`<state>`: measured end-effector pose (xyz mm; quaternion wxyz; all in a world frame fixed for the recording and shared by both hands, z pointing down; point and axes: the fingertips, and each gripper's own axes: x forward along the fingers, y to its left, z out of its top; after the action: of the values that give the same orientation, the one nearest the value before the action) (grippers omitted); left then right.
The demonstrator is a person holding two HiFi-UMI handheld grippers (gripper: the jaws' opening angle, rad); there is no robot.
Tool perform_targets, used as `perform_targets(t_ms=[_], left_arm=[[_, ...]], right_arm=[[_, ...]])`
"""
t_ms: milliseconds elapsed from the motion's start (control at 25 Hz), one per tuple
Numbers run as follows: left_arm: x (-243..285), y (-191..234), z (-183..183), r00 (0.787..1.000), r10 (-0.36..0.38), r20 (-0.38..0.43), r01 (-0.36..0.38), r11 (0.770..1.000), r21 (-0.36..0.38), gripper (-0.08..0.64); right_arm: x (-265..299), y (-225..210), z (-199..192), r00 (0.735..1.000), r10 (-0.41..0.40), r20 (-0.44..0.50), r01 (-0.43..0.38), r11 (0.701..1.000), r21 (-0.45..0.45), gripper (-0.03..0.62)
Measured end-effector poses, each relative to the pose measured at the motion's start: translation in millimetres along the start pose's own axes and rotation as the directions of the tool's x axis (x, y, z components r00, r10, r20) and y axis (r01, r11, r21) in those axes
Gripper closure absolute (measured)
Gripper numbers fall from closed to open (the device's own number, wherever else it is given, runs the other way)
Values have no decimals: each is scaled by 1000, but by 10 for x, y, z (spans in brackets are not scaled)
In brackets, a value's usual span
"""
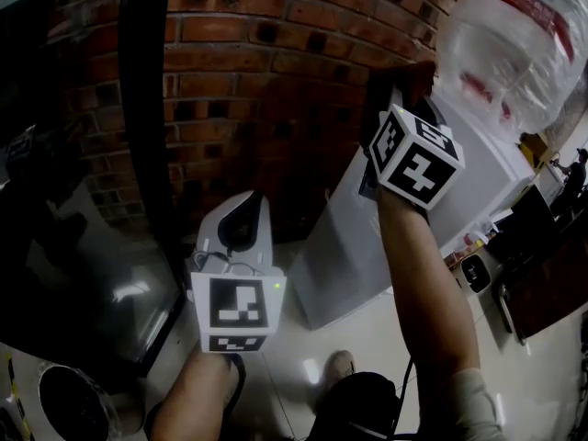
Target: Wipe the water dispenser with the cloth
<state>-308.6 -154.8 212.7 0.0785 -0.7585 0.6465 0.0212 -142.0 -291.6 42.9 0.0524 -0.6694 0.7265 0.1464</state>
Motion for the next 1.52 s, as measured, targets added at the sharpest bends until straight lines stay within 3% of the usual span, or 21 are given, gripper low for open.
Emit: perform_targets(t_ms=[200, 440, 680, 880, 1120, 1520], left_arm=[[12, -109, -163, 998, -31, -47, 31, 999, 11, 560], [24, -156, -408, 994, -38, -98, 38, 999, -9, 560], [16, -146, -728, 985, -8, -173, 5, 1000, -16, 560], [46, -188, -910, 979, -2, -203, 2, 1000, 0, 560], [125, -214, -1308, 955, -5, -296, 10, 1000, 14, 560], [183, -296, -1502, 937, -17, -348, 36, 998, 48, 560]], right_arm=[[0, -92, -226, 998, -41, -51, 42, 999, 28, 509], [-134, -84, -660, 994, -31, -100, 37, 997, 65, 508], [-381, -65, -1444, 981, -9, -194, 33, 992, 124, 508], [-608, -24, -2227, 955, -5, -296, 36, 994, 99, 508], [-794, 174, -3092, 905, 21, -424, -34, 999, -22, 508], [-1082, 395, -4500, 753, 32, -658, -83, 995, -47, 508]])
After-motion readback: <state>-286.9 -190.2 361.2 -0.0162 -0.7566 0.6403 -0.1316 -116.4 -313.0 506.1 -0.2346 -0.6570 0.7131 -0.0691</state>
